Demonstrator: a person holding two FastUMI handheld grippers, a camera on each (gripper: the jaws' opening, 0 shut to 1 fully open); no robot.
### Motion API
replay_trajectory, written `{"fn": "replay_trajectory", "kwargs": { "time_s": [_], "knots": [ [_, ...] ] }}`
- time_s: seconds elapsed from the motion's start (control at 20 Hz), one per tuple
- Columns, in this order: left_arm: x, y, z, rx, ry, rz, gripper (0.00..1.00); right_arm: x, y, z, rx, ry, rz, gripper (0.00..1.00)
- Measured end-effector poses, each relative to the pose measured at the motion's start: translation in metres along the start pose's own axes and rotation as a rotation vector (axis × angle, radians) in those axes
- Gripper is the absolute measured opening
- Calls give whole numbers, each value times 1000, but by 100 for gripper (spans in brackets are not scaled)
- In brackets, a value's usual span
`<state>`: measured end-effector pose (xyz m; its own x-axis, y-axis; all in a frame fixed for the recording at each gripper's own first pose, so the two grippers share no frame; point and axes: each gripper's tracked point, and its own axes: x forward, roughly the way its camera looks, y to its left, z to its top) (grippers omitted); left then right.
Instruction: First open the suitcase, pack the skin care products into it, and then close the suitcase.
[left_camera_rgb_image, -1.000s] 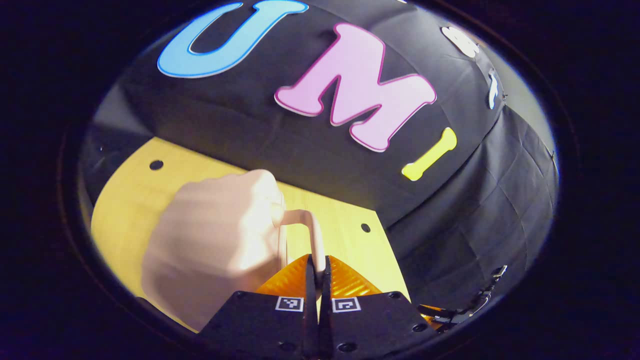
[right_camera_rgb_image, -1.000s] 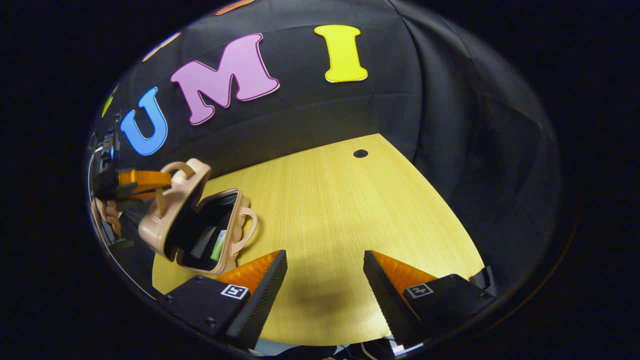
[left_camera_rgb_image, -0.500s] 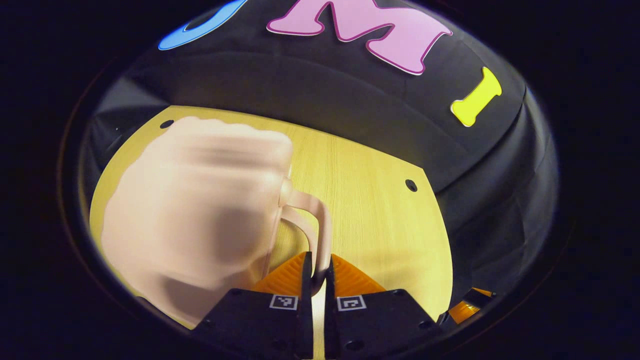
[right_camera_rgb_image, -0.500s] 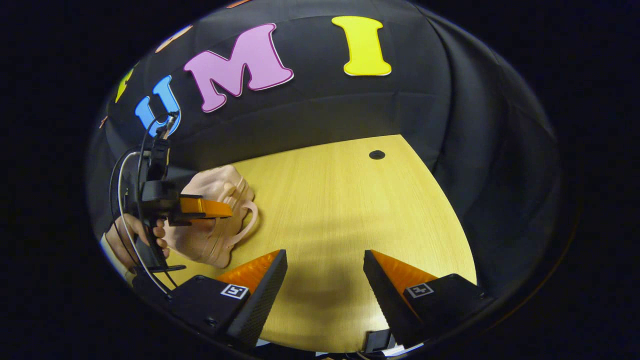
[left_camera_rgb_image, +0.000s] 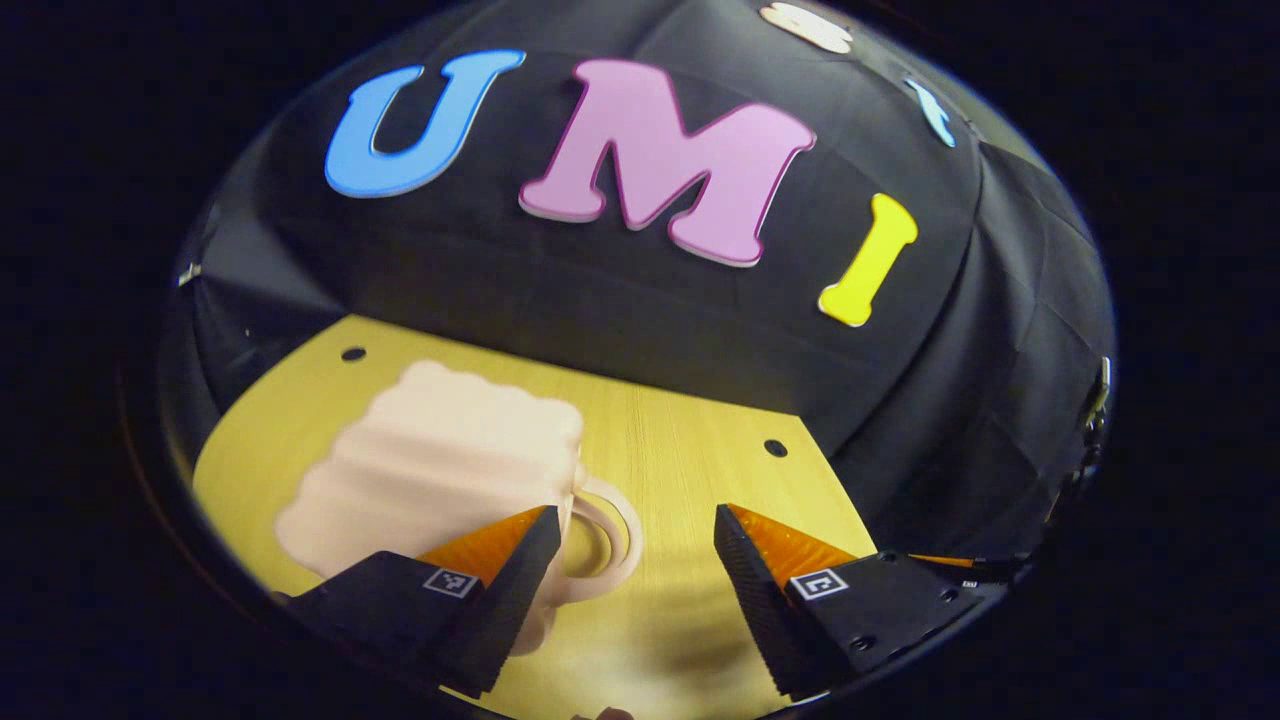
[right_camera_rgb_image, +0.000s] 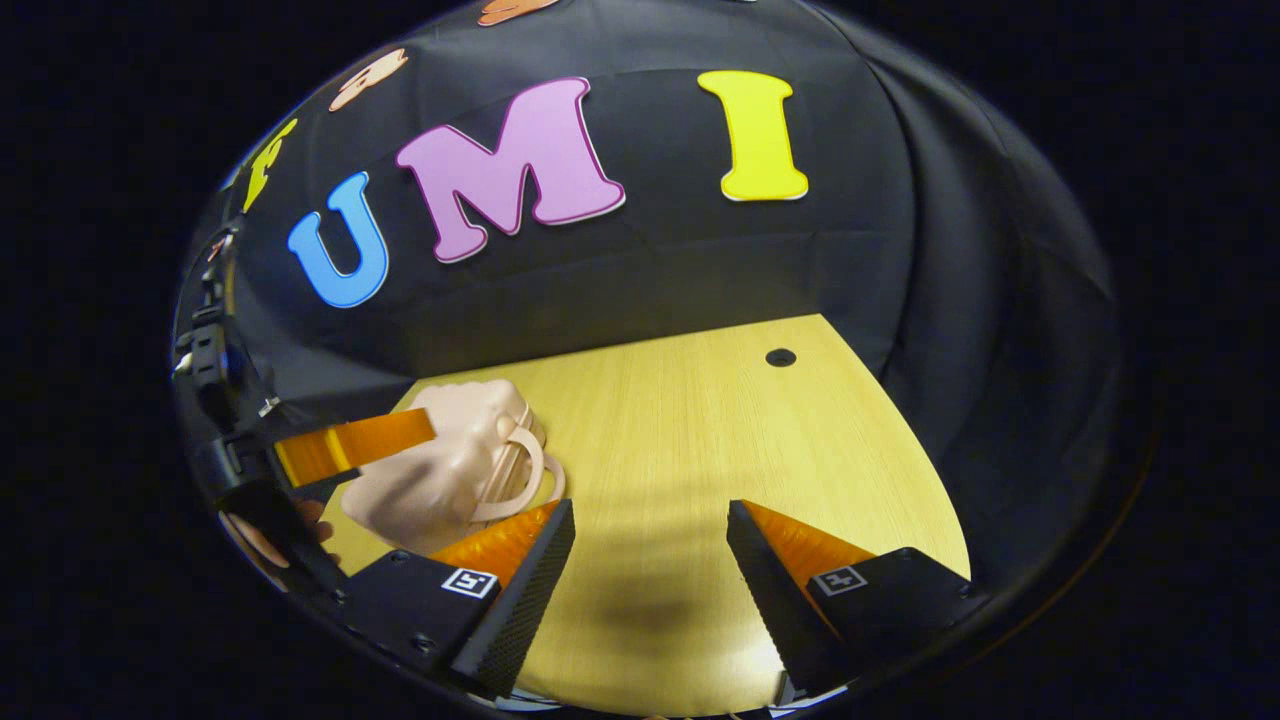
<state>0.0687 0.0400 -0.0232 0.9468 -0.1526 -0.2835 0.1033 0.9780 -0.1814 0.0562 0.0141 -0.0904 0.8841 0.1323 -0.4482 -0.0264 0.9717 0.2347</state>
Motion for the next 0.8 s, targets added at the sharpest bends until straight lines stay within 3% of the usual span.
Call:
{"fn": "replay_trajectory", "kwargs": {
  "time_s": [0.2, 0.4, 0.8],
  "knots": [
    [-80, 22, 43, 73, -168, 32, 96, -24, 27, 16, 7, -73, -8, 98],
    [-135, 48, 54, 116, -292, 56, 96, -50, 54, 25, -28, -163, -11, 97],
    [-168, 86, 23, 81, -279, 72, 96, -95, 98, 9, -117, -250, 8, 97]
  ]
}}
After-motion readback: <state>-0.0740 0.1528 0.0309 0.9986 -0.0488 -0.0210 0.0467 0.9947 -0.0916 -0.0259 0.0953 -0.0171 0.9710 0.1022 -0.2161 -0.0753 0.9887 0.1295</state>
